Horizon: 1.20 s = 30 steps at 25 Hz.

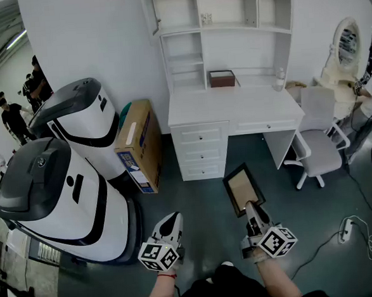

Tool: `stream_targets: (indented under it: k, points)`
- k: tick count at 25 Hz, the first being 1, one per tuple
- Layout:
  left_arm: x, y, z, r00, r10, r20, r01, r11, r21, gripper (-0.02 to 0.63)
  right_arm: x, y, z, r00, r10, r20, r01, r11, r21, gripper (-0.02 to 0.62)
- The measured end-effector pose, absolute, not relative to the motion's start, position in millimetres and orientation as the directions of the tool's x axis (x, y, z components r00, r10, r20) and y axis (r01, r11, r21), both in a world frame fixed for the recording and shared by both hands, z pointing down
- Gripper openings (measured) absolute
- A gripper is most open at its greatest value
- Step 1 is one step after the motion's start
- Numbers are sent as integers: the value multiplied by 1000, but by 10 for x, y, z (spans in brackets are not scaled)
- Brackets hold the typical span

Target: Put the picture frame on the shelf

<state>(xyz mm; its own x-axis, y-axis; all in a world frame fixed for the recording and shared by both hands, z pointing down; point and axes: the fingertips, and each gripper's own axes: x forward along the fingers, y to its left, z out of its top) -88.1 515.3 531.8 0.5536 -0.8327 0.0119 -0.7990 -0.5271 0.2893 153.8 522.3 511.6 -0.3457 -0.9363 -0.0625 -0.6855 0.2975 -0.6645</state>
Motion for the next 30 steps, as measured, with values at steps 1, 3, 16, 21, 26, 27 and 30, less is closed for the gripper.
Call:
stream_targets:
  k: [1,3,16,21,26,27,30]
  points:
    - [-897,5186,5324,553,-833,15,-800,-526,289,4,1549,5246,5127,-334,-941,-48,-727,289,-623,67]
    - [-932,5250,5334,549,-836,19,-803,-521,290,3,1567,5292,5139,-311,-950,-23,-794,273,-543,67]
    - [-1172,5366,5388,520,-854,10,-818,-494,294,3,1408,5293,5179,-309,-951,-4,-858,280,-430,67]
    - [-1248,5267,5370,526,-851,5,-812,-500,302,3,1313,5171,5111,-309,-951,-21,-856,287,-430,67]
    - [-1238,4964,5400,537,-844,1,-802,-510,311,3,1275,4874,5060,-304,-952,-37,-856,290,-428,67]
    - [-1230,4873,5403,538,-843,1,-801,-511,311,3,1275,4789,5049,-304,-952,-40,-856,291,-427,67]
    - [-1208,4568,5422,538,-843,2,-802,-511,310,3,1286,4487,5047,-309,-950,-49,-849,299,-435,67]
